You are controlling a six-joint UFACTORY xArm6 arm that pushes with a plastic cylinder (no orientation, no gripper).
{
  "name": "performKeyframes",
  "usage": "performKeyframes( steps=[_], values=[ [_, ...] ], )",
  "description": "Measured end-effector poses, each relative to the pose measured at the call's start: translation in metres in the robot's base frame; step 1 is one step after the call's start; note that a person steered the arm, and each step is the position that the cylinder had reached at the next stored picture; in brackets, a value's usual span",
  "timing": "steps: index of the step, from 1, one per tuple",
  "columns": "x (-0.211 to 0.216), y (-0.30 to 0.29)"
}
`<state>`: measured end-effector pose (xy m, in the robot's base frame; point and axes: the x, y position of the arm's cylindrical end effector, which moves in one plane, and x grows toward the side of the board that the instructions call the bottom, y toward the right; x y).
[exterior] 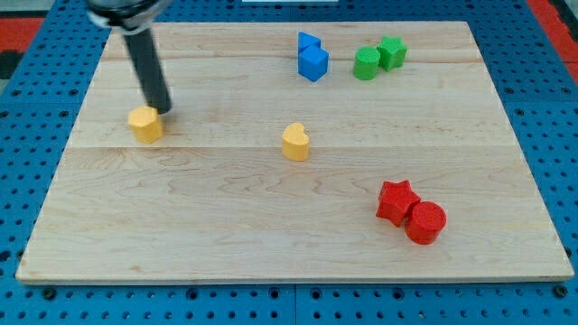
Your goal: Move the yellow heart towards the bottom side of the board
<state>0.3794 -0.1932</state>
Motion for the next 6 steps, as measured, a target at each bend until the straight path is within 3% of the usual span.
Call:
performKeyframes(
  steps=[2,4,6],
  values=[
    [0.0,0.024],
    [-0.003,0.185],
    [0.056,0.203]
  ],
)
